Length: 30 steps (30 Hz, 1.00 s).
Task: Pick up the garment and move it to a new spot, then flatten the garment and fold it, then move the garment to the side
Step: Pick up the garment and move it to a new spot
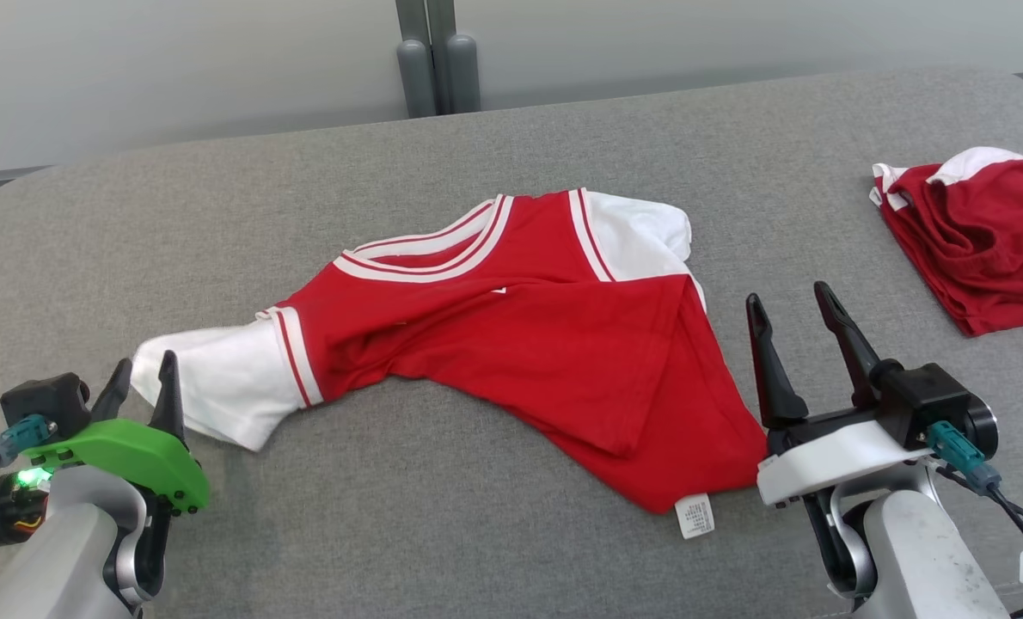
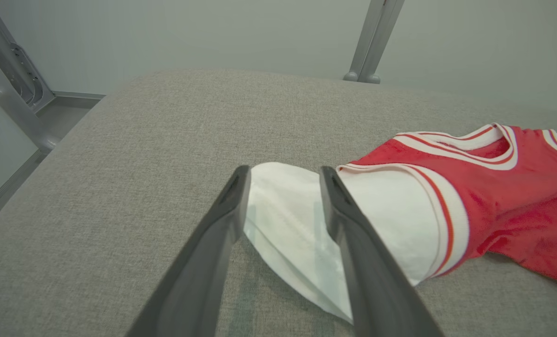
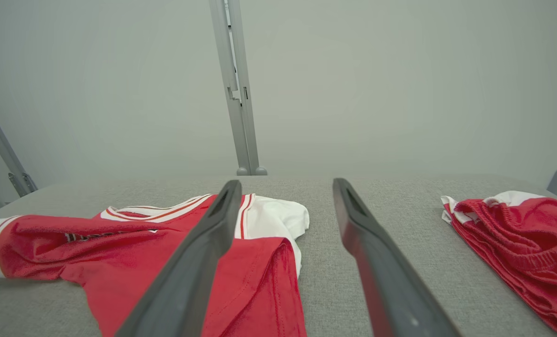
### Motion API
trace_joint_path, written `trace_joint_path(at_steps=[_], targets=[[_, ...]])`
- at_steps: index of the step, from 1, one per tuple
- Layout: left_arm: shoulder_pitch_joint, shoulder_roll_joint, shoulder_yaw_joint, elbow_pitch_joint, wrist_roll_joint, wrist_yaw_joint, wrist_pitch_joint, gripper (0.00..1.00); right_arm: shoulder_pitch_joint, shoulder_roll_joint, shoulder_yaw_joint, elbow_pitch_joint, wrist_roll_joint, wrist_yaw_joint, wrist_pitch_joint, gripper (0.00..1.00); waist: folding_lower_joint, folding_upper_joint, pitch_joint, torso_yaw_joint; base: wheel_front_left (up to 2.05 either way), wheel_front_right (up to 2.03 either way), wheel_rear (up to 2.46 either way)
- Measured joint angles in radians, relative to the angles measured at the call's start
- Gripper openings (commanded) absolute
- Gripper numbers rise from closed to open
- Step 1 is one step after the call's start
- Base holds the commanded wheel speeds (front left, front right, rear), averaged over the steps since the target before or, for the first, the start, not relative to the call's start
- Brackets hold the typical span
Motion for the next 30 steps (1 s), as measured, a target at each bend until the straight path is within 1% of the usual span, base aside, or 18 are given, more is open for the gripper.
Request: trace_joint_path(at_steps=[3, 6, 10, 15, 19, 24, 27, 30], targets=[[0.022, -0.006, 0.026, -0.021, 0.005, 0.002, -0.011, 1.00, 0.004, -0.001, -0.025, -0.001, -0.011, 0.000, 0.000, 1.00, 0.0000, 0.0000, -0.001, 0.003, 0.00, 0.00, 0.00], [0.050, -0.008, 0.050, -0.064, 0.047, 0.012, -0.015, 1.00, 0.012, 0.000, -0.036, -0.002, -0.024, 0.000, 0.000, 1.00, 0.0000, 0.0000, -0.006, 0.006, 0.00, 0.00, 0.00], [0.105, -0.027, 0.146, -0.175, 0.130, 0.026, -0.016, 1.00, 0.017, 0.000, -0.040, -0.002, -0.039, 0.000, 0.000, 1.00, 0.0000, 0.0000, -0.015, 0.013, 0.00, 0.00, 0.00], [0.219, -0.091, 0.245, -0.311, 0.219, 0.038, -0.016, 1.00, 0.033, 0.000, -0.033, -0.001, -0.053, 0.000, -0.001, 1.00, 0.0000, 0.0000, -0.034, 0.025, 0.00, 0.00, 0.00], [0.308, -0.147, 0.297, -0.390, 0.278, 0.038, -0.016, 1.00, 0.048, 0.000, -0.027, 0.000, -0.053, 0.000, -0.001, 1.00, 0.0000, 0.0000, -0.053, 0.037, 0.00, 0.00, 0.00], [0.400, -0.201, 0.340, -0.441, 0.337, 0.026, -0.016, 1.00, 0.079, 0.000, -0.019, 0.002, -0.046, 0.000, -0.001, 1.00, 0.0000, 0.0001, -0.077, 0.052, 0.00, 0.00, 0.00], [0.456, -0.239, 0.361, -0.456, 0.383, 0.014, -0.016, 1.00, 0.109, 0.000, -0.019, 0.003, -0.019, 0.000, -0.001, 1.00, 0.0000, 0.0000, -0.099, 0.063, 0.00, 0.00, 0.00], [0.488, -0.266, 0.383, -0.463, 0.401, 0.007, -0.016, 1.00, 0.123, 0.000, -0.008, 0.002, 0.003, 0.000, -0.001, 1.00, 0.0000, 0.0000, -0.114, 0.067, 0.00, 0.00, 0.00]])
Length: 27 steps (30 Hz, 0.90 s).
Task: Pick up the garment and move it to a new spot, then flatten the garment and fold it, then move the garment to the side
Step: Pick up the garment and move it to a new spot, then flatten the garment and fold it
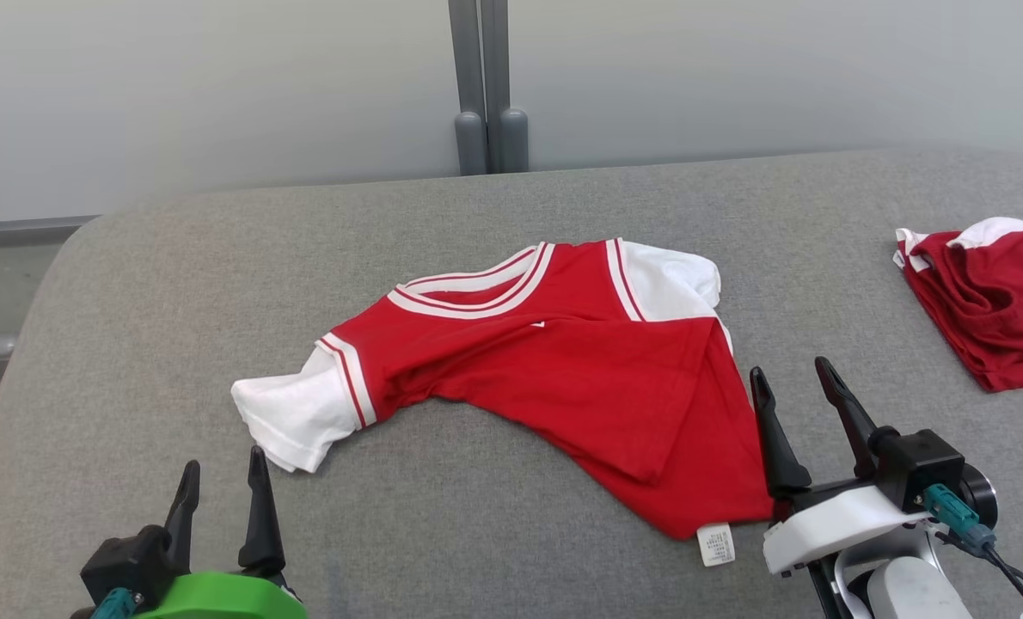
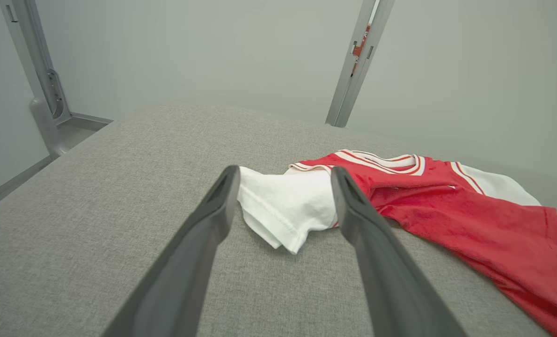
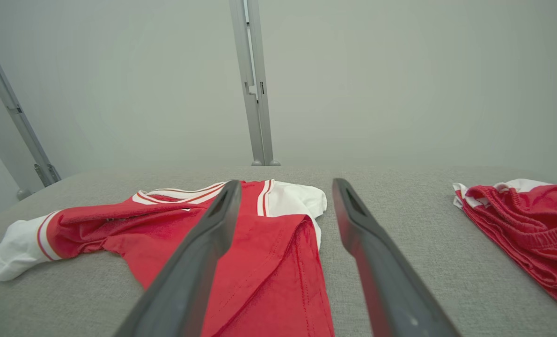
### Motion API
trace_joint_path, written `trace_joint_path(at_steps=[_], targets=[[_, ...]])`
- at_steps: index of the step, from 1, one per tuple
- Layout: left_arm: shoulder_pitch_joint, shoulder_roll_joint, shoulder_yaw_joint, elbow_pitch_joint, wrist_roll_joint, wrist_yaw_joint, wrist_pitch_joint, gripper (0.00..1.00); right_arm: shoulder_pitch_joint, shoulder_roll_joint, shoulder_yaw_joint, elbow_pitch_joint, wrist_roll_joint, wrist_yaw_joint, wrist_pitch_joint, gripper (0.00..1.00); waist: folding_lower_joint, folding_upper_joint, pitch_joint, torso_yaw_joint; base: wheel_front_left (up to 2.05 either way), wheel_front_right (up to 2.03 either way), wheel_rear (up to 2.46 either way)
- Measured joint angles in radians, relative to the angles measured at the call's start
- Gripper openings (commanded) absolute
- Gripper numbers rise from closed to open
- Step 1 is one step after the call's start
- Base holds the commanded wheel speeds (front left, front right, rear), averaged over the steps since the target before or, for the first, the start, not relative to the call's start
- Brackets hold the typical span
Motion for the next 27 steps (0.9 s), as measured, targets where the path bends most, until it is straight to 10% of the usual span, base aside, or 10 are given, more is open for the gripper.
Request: trace_joint_path(at_steps=[27], targets=[[0.026, -0.102, 0.108, 0.025, 0.122, -0.089, 0.000, 1.00, 0.017, 0.000, 0.016, 0.028, 0.025, 0.000, 0.000, 1.00, 0.0000, 0.0000, -0.011, 0.006, 0.00, 0.00, 0.00]])
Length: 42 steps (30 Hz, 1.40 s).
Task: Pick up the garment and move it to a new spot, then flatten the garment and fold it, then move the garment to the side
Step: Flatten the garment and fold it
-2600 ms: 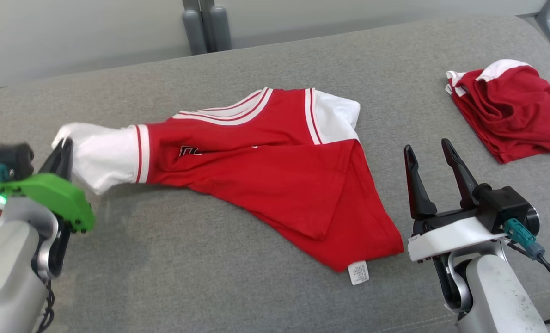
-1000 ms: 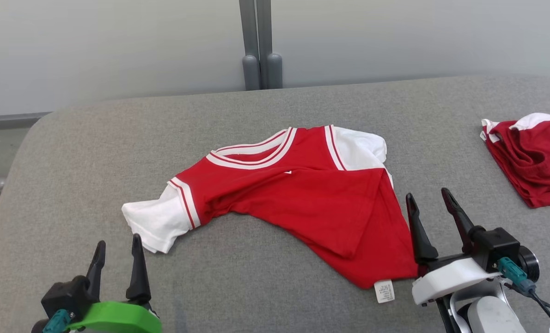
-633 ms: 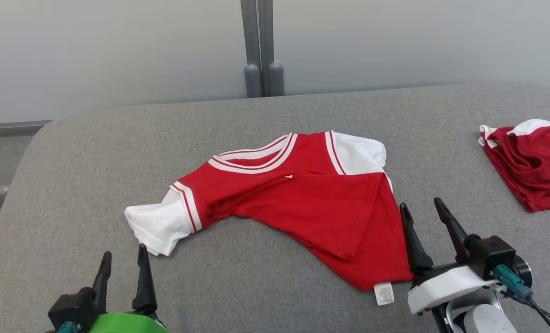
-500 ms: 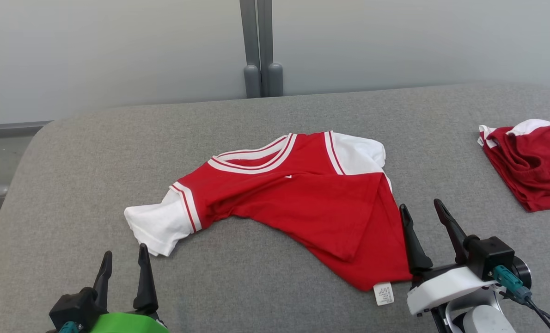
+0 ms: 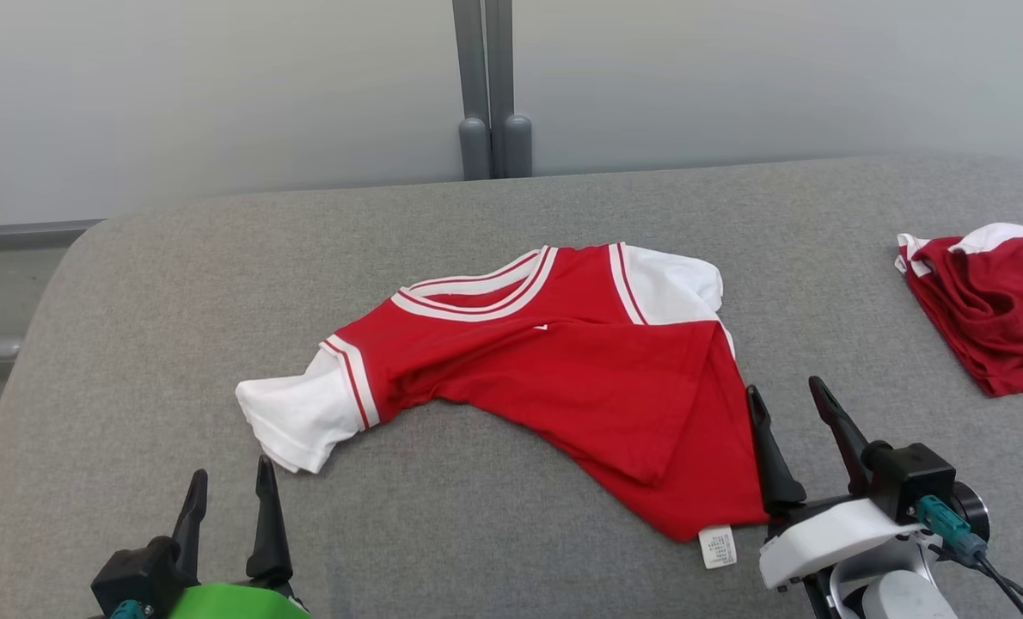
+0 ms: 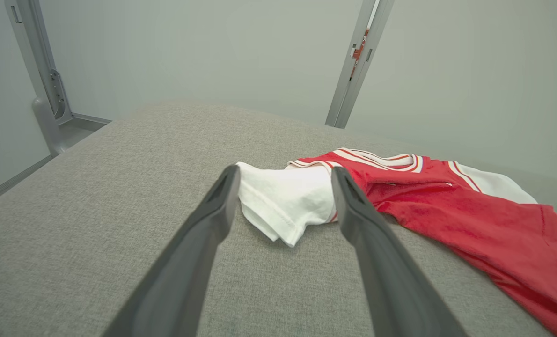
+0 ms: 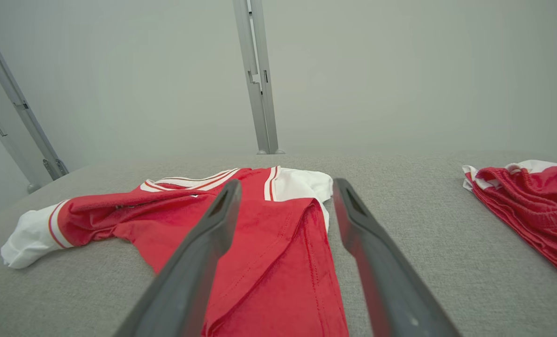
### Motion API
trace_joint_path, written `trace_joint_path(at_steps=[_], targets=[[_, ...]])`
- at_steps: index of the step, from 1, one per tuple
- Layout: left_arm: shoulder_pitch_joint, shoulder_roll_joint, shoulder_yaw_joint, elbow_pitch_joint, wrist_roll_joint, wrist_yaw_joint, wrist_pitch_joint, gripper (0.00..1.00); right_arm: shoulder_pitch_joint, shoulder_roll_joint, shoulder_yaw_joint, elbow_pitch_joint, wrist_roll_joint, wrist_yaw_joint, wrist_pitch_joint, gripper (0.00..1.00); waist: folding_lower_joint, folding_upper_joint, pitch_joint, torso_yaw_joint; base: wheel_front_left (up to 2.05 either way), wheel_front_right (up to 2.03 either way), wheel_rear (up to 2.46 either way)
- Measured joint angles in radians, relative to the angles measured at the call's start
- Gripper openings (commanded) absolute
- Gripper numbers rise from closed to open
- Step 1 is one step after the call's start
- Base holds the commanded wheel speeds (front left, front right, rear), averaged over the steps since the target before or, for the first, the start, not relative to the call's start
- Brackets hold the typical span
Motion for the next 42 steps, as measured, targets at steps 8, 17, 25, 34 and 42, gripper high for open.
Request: trace_joint_path(at_steps=[8, 17, 25, 34, 42], targets=[[0.000, -0.011, 0.011, 0.010, 0.025, -0.016, 0.000, 1.00, 0.000, 0.000, 0.001, 0.093, 0.022, 0.000, 0.031, 1.00, 0.0000, 0.0000, 0.008, 0.012, 0.00, 0.00, 0.00], [-0.010, -0.030, 0.007, 0.027, 0.039, -0.034, 0.000, 1.00, -0.049, 0.001, 0.111, 0.240, 0.151, 0.000, 0.081, 1.00, 0.0000, 0.0000, 0.039, 0.043, 0.00, 0.00, 0.00], [-0.028, -0.042, 0.005, 0.048, 0.051, -0.044, 0.000, 1.00, -0.141, 0.001, 0.172, 0.410, 0.274, 0.000, 0.085, 1.00, 0.0000, 0.0000, 0.066, 0.103, 0.00, 0.00, 0.00], [-0.028, -0.050, 0.025, 0.054, 0.061, -0.052, 0.000, 1.00, -0.219, 0.000, 0.222, 0.526, 0.358, -0.001, 0.035, 0.15, 0.0001, 0.0000, 0.081, 0.148, 0.00, 0.00, 0.00], [-0.021, -0.057, 0.036, 0.061, 0.071, -0.061, 0.000, 1.00, -0.218, 0.001, 0.232, 0.476, 0.342, -0.001, 0.009, 0.00, 0.0001, 0.0000, 0.070, 0.102, 0.00, 0.00, 0.00]])
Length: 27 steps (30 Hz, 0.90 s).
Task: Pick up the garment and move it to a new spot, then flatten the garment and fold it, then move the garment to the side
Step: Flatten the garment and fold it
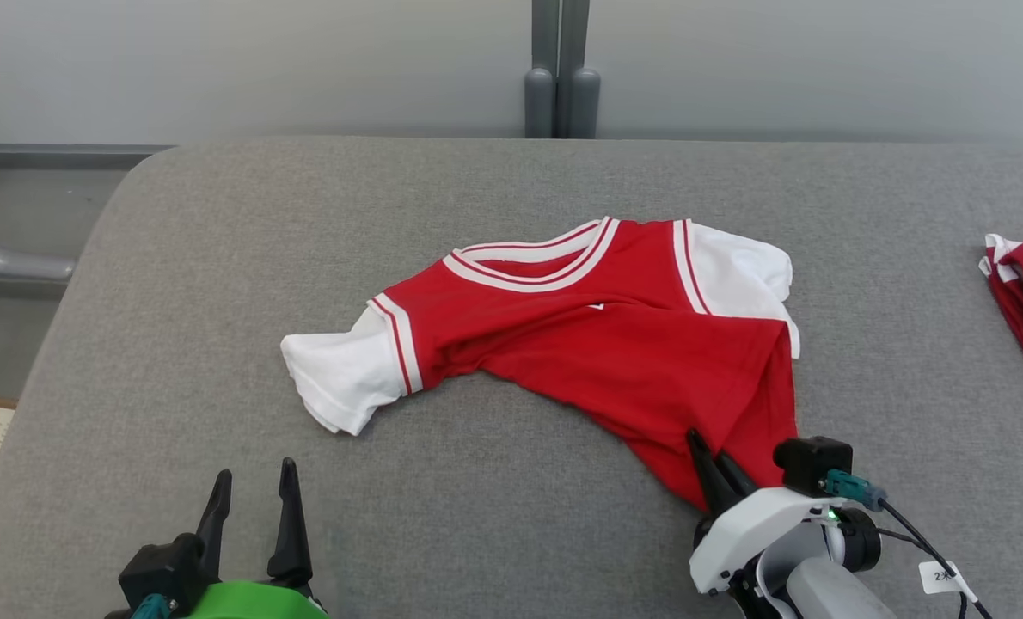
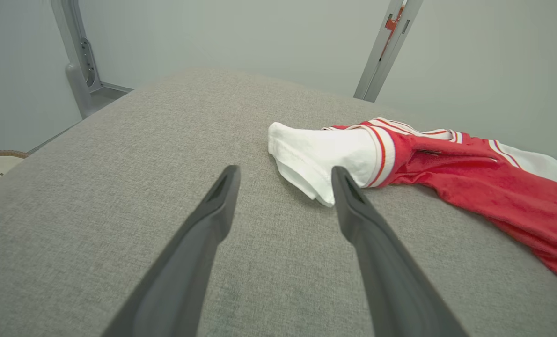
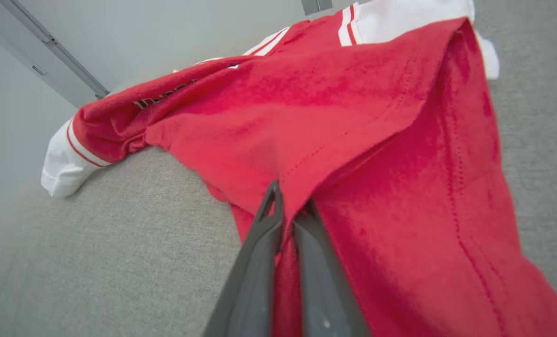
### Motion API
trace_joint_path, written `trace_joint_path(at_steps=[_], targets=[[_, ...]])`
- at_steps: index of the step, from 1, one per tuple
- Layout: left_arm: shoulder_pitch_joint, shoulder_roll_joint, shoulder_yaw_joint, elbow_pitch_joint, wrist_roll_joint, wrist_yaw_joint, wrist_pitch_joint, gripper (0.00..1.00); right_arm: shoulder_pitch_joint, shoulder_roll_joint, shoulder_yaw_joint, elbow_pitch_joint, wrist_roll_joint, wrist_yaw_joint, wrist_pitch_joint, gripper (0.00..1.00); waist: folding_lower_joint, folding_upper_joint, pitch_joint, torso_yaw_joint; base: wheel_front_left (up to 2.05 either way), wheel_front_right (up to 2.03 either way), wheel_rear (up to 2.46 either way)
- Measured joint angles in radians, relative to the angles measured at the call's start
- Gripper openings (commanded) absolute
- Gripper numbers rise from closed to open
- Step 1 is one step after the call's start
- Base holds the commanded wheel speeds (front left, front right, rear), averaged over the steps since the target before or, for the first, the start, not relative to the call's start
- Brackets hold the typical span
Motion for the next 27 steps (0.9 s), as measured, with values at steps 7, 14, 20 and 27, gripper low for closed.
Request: trace_joint_path(at_steps=[7, 14, 20, 27], targets=[[0.003, -0.003, 0.002, -0.003, 0.008, -0.002, 0.000, 1.00, 0.058, -0.009, -0.010, -0.132, -0.048, 0.000, 0.035, 0.00, 0.0000, 0.0000, -0.002, -0.063, 0.00, 0.00, 0.00], [0.002, -0.006, 0.003, -0.007, 0.012, -0.004, 0.000, 1.00, 0.179, -0.083, -0.081, -0.351, -0.078, 0.000, 0.160, 0.00, 0.0000, 0.0000, 0.008, -0.121, 0.00, 0.00, 0.00], [-0.004, -0.007, 0.004, -0.010, 0.018, -0.007, 0.000, 1.00, 0.291, -0.113, -0.180, -0.499, -0.093, 0.000, 0.264, 0.00, 0.0000, 0.0000, 0.027, -0.151, 0.00, 0.00, 0.00], [-0.010, -0.007, 0.005, -0.009, 0.022, -0.008, 0.000, 1.00, 0.364, -0.112, -0.242, -0.555, -0.111, 0.000, 0.346, 0.00, 0.0000, 0.0000, 0.044, -0.163, 0.00, 0.00, 0.00]])
